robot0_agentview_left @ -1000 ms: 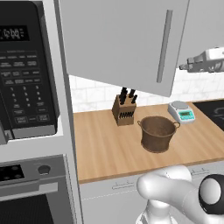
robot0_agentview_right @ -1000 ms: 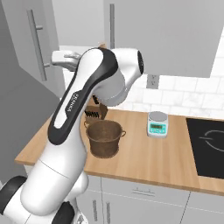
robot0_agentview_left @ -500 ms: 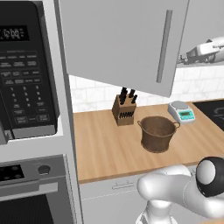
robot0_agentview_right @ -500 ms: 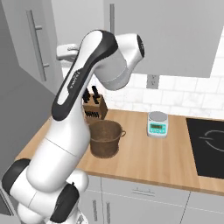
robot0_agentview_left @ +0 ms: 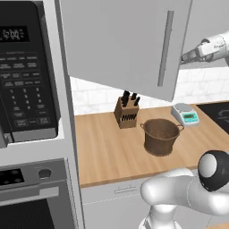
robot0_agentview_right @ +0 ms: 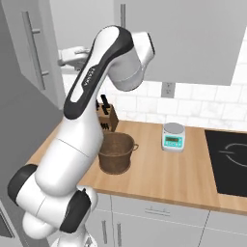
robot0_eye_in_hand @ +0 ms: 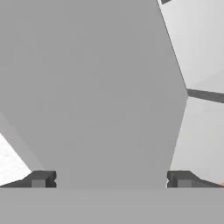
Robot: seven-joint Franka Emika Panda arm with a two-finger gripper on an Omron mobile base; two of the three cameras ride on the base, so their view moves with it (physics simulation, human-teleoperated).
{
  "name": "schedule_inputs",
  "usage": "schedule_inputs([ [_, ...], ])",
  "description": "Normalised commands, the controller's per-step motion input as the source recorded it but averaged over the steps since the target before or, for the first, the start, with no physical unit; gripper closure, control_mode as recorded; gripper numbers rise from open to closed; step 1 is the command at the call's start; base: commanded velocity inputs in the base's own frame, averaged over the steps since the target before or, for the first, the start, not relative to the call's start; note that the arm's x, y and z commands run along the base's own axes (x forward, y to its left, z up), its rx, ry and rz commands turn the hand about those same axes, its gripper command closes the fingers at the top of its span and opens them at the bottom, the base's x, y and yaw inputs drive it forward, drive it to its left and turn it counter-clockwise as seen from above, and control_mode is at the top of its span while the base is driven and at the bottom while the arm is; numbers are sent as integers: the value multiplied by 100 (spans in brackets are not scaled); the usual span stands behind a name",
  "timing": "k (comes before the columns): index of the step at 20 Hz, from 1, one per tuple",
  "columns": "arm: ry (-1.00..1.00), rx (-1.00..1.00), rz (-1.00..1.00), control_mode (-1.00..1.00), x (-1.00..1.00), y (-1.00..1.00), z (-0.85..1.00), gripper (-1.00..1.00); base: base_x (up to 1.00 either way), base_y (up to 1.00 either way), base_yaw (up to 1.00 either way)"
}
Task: Open the cabinet, pick up the bread from the cabinet and place it in the basket. Then move the basket to the dining counter.
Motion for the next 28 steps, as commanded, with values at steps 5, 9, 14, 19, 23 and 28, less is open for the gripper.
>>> schedule_inputs([
  [5,-2,-3,19,-100,-35,100,1,-100,0,0,0],
  [9,-7,-9,17,-100,-46,100,11,-100,0,0,0],
  [14,-6,-10,17,-100,-43,100,8,-100,0,0,0],
  [19,0,-4,15,-100,-29,100,0,-100,0,0,0],
  [23,0,-1,10,-100,-7,96,-1,-100,0,0,0],
  [28,1,1,1,-100,0,80,-11,-100,0,0,0],
])
